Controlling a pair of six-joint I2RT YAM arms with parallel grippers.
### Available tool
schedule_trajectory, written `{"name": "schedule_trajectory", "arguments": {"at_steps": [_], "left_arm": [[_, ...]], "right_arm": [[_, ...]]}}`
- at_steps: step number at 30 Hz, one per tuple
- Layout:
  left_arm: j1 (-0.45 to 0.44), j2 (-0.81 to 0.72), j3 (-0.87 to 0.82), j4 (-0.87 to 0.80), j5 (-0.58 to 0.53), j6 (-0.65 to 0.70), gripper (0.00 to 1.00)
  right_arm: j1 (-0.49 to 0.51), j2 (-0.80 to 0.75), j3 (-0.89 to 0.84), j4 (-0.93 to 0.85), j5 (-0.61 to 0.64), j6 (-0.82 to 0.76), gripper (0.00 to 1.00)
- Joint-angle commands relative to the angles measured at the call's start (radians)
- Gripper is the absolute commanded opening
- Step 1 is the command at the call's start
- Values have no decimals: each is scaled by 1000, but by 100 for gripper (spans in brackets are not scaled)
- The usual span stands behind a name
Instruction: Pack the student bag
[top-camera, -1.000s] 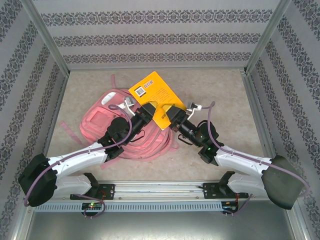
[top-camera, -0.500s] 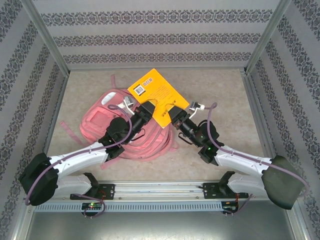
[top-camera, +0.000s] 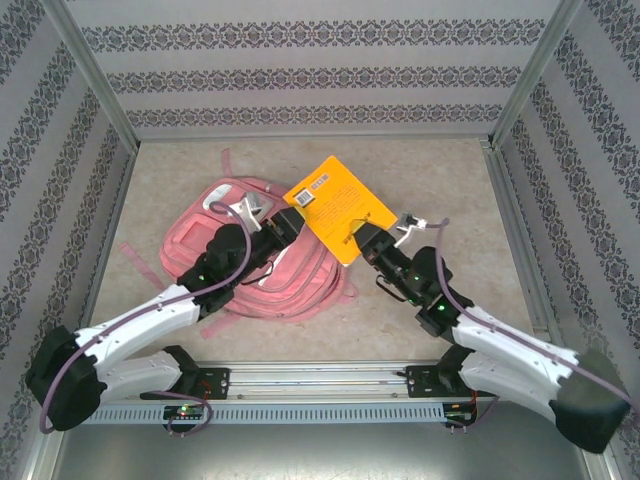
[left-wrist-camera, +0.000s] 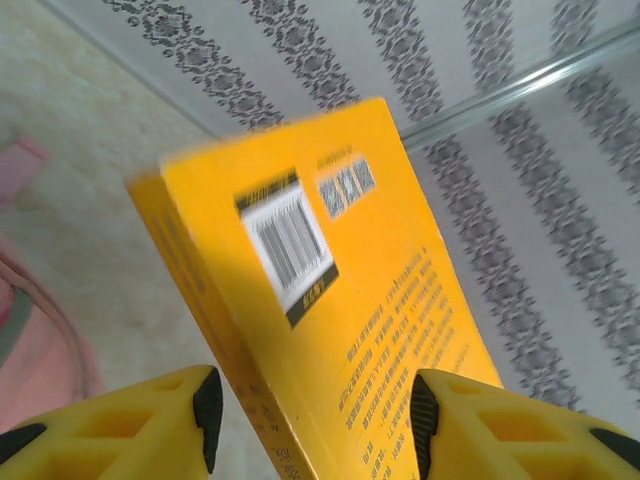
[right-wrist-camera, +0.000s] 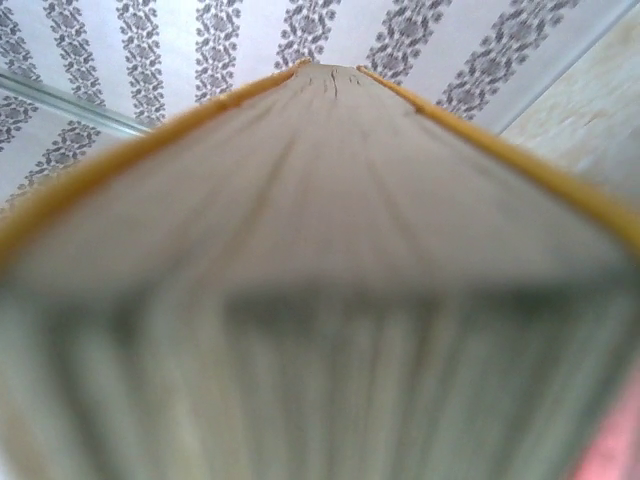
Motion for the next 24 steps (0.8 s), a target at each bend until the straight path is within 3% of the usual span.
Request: {"name": "schedule_trajectory", "arguments": {"at_steps": [1, 5, 8, 12, 16, 24], "left_arm": [[13, -17, 149, -461, 99, 269, 56], [17, 58, 306, -794, 116, 479, 62], [31, 120, 380, -929, 100, 574, 63], [72, 142, 375, -925, 68, 644, 65], [125, 195, 375, -907, 117, 632, 64], [131, 269, 319, -801, 245, 584, 61]], "right_arm": [[-71, -141, -27, -179, -24, -74, 0], [-174, -284, -93, -332, -139, -71, 0], [-210, -349, -150, -366, -196, -51, 0], [-223, -375, -187, -372, -232, -49, 0], [-229, -367, -184, -364, -260, -51, 0], [-264, -366, -186, -364, -296, -52, 0]]}}
